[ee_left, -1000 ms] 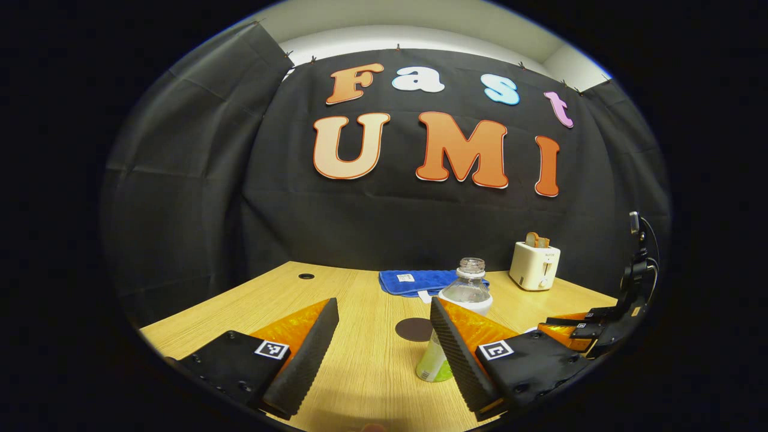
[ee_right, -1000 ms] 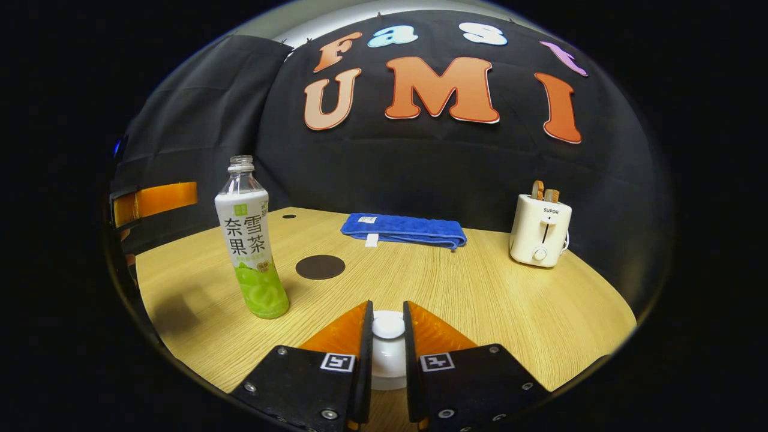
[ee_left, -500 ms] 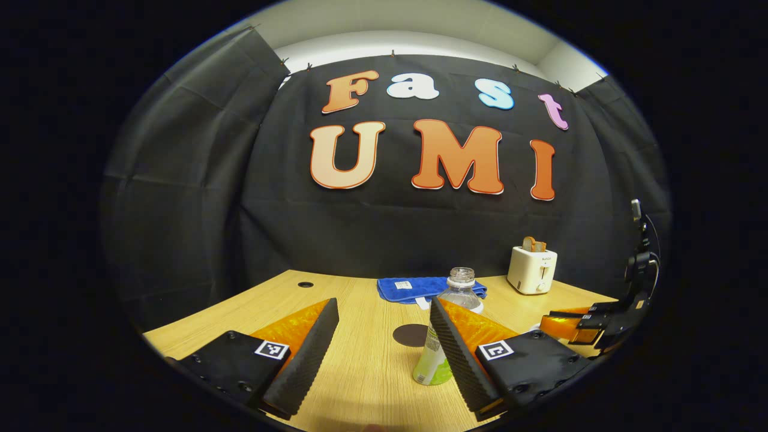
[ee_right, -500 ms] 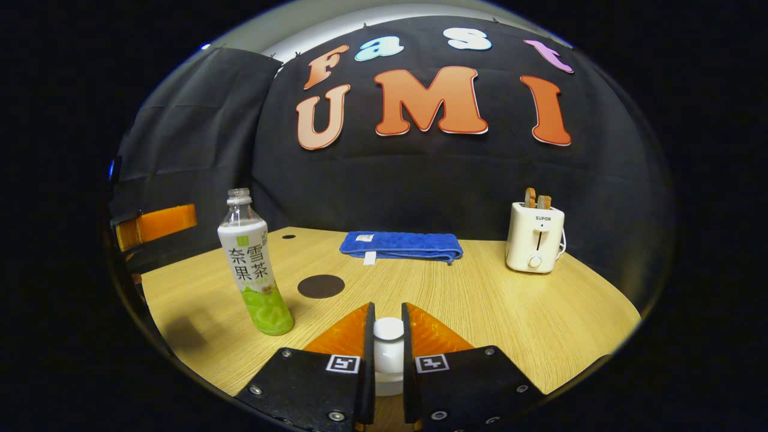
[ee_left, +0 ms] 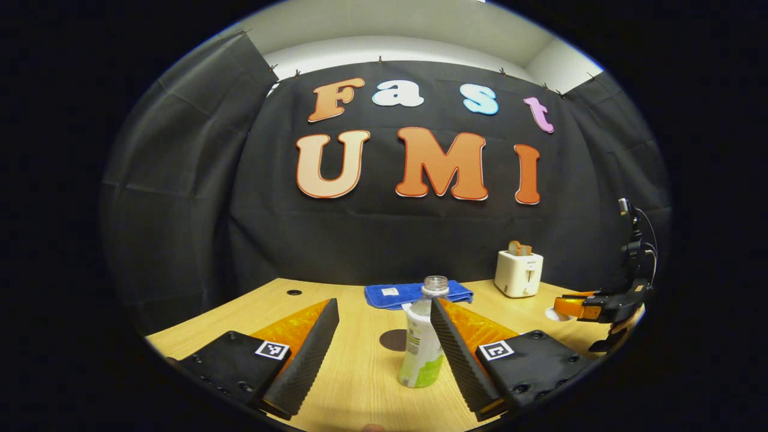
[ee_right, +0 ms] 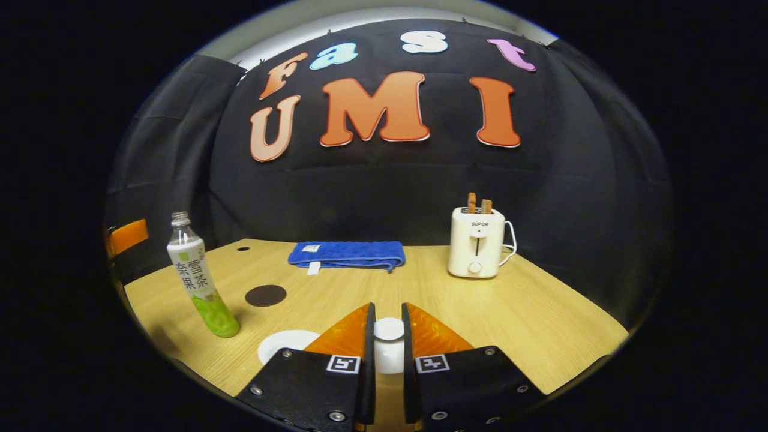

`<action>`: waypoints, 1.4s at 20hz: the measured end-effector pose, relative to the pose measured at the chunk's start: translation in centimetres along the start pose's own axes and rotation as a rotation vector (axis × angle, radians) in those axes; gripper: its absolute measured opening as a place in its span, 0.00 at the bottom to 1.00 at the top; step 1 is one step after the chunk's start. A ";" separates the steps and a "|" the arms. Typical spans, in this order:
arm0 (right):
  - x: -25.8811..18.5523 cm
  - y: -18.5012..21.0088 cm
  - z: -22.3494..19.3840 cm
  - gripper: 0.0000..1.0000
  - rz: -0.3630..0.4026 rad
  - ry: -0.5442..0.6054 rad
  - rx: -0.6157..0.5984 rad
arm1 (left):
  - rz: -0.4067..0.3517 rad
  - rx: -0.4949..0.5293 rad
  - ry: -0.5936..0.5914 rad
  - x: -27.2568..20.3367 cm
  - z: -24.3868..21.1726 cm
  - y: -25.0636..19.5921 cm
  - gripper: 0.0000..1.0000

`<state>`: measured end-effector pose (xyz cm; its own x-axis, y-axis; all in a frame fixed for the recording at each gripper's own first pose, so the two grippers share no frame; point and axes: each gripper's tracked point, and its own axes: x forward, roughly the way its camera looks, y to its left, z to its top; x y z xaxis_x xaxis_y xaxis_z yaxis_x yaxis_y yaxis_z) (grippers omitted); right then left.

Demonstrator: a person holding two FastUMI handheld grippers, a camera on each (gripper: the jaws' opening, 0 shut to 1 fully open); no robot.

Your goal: Open the teacup lid with one hand, grasp the water bottle and pour water into the teacup with the other hand; after pouring, place the water bottle on the coaster and then close the teacup lid.

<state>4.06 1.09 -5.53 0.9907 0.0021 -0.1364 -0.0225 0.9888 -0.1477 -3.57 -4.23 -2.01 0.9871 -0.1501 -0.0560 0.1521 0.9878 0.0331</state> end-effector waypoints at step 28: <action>-0.8 -3.6 -0.6 0.19 -0.069 0.038 0.044 | -0.068 0.047 0.224 6.6 -11.5 -4.5 0.99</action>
<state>3.30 -2.57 -5.50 0.9838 -0.0713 -0.1642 0.0527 0.9920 -0.1149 1.65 -9.14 -13.99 0.9397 -0.1978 -0.2791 0.2247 0.9721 0.0676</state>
